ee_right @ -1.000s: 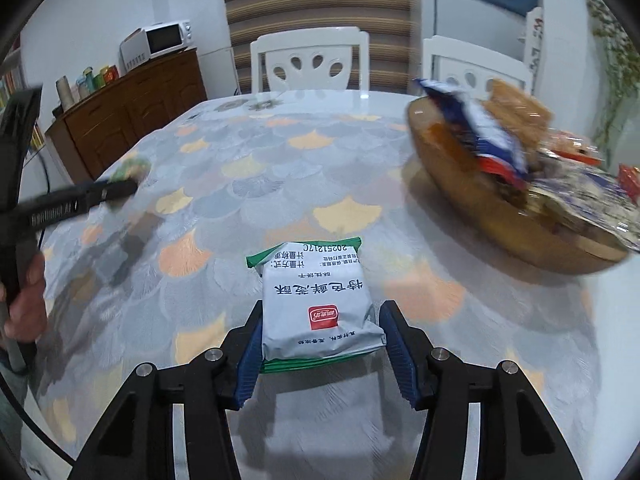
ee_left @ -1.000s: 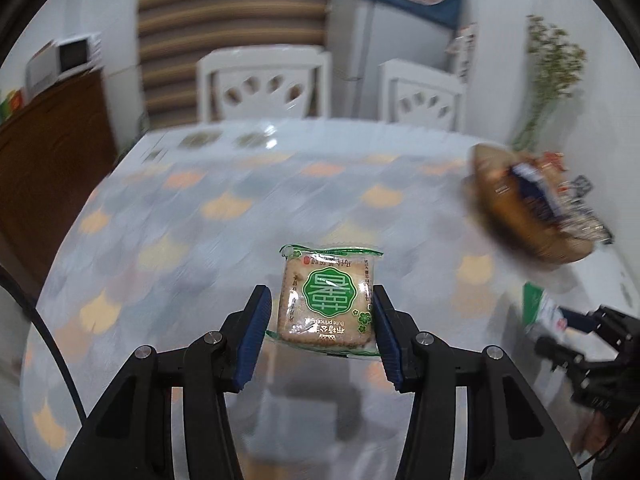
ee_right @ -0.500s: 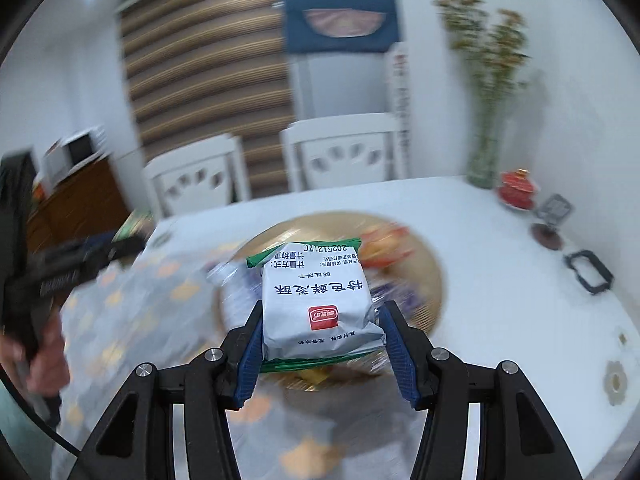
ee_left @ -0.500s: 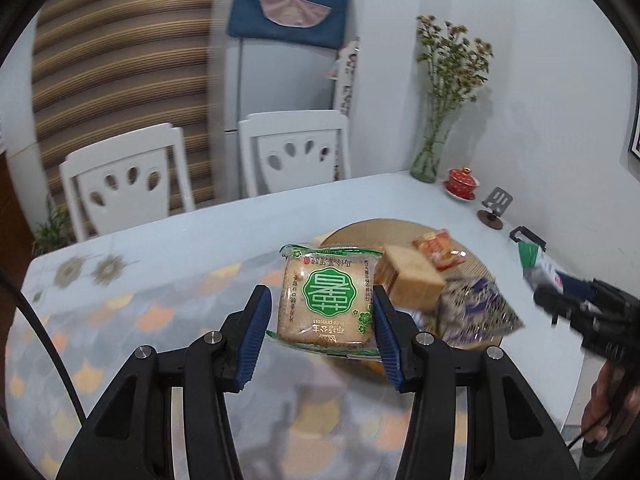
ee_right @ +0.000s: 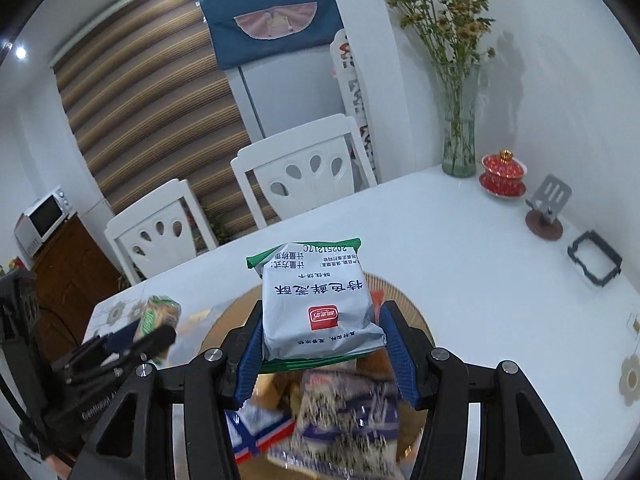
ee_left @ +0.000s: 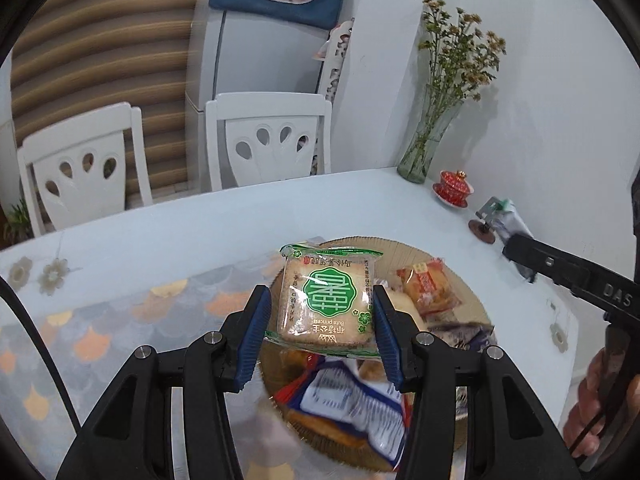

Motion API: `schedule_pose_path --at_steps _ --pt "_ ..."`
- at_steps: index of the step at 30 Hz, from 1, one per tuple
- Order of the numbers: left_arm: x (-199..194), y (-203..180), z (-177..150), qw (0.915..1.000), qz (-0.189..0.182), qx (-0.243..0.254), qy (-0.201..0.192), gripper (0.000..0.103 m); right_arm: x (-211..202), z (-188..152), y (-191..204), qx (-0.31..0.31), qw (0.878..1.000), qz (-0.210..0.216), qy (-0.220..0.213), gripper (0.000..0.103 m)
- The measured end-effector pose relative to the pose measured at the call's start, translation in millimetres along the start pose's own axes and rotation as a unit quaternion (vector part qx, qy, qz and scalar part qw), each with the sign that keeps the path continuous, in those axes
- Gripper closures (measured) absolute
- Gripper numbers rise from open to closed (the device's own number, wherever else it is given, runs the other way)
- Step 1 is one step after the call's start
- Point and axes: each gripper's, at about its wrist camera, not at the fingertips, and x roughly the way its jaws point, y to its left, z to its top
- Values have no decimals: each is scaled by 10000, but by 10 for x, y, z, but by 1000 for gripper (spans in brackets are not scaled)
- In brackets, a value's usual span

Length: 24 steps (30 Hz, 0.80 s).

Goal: Organize snacks
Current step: 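Open both tools over the bowl and pull them back from it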

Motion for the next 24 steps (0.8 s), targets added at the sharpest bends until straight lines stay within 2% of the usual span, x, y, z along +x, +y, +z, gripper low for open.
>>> schedule_pose_path --at_steps 4,6,7,8,9,14,18,24 --pt "184 -54 23 9999 100 97 99 55 198 97 10 61 9999 -76 62 48" --pt "257 -88 84 9998 134 118 96 52 319 152 34 45 9999 10 112 48" --pt "280 -98 100 9998 107 120 73 47 373 174 52 10 9999 24 151 42" --pt "305 -105 113 9998 104 124 77 29 430 189 55 -3 9998 -27 212 36" --pt "316 -101 116 9997 216 125 62 18 461 184 50 9 9996 -71 264 28" --pt "181 -17 24 9997 189 108 85 18 391 18 -15 61 9992 172 364 28" --pt "-98 102 -57 9998 149 -59 -113 18 276 -107 -53 151 9984 381 387 28" --pt "-433 286 -148 9976 557 -397 -104 18 -19 -211 132 131 9965 710 411 28"
